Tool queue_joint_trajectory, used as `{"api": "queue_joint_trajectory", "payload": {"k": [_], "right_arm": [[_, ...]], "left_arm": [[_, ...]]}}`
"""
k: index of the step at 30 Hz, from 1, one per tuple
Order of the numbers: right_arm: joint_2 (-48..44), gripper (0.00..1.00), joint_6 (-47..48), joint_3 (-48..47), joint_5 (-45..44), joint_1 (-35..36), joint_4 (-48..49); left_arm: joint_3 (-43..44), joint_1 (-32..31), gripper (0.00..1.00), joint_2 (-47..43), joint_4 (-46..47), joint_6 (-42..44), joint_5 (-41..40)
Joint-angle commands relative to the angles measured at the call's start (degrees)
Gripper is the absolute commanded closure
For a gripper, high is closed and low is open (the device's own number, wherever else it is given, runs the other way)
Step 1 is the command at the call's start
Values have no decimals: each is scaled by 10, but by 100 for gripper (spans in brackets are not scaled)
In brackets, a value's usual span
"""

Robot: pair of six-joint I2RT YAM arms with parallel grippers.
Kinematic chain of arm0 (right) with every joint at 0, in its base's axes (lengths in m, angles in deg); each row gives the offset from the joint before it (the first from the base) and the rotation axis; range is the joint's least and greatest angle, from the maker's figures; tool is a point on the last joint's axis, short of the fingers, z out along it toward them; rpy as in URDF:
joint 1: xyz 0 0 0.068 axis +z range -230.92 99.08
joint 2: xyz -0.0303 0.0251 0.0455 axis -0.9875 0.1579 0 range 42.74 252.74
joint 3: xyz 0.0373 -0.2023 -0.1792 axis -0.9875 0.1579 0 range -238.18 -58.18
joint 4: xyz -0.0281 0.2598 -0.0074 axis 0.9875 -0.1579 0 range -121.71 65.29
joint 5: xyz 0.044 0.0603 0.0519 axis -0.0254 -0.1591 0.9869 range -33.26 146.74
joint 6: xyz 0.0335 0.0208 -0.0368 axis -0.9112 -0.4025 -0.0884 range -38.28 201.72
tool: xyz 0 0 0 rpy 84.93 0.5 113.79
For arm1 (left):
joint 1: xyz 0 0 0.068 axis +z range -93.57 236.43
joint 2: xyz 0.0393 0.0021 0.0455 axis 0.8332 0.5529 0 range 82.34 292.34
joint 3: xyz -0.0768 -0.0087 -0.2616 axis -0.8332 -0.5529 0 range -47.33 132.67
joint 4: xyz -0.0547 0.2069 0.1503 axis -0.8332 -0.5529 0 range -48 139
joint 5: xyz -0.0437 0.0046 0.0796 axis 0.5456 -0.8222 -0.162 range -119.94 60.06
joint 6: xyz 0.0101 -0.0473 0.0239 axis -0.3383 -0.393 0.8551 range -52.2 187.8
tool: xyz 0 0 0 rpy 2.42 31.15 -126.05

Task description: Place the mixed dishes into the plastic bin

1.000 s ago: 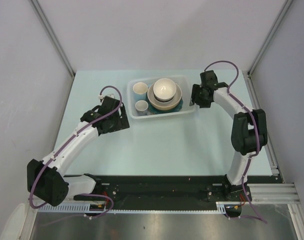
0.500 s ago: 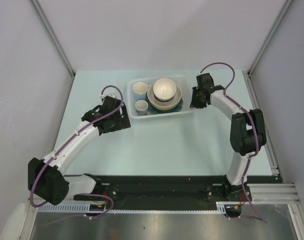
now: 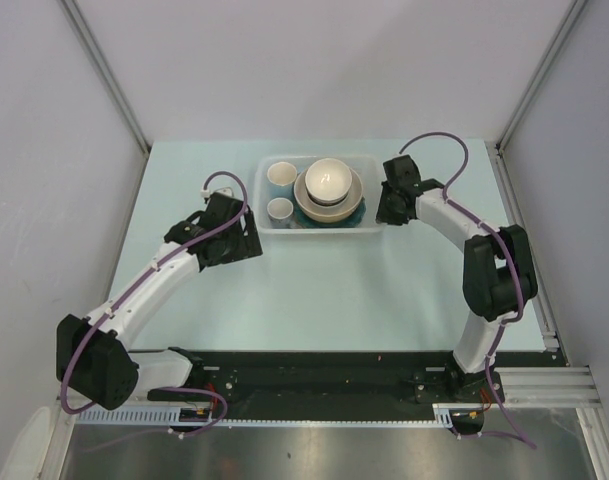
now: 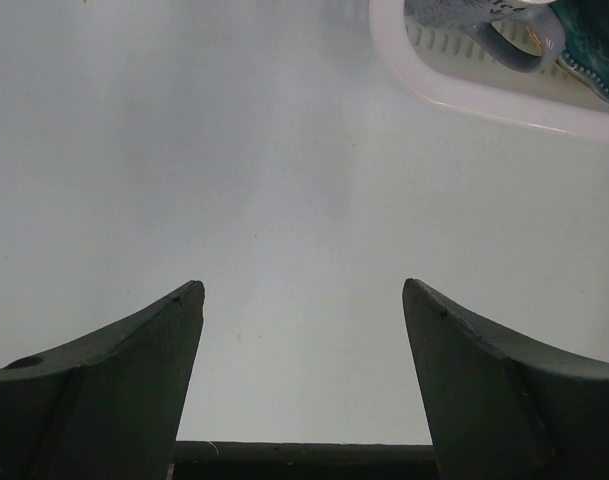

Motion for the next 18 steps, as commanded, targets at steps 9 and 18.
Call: {"api": "queue_joint_trajectory", "payload": {"k": [9, 18], "right_arm": [[-68, 41, -18, 19, -18, -3, -55], [-193, 38, 7, 32, -21, -14, -93]], "left_arm": [[-7, -4, 15, -3, 35, 17, 30], [-26, -3, 14, -28, 75, 8, 53]]}}
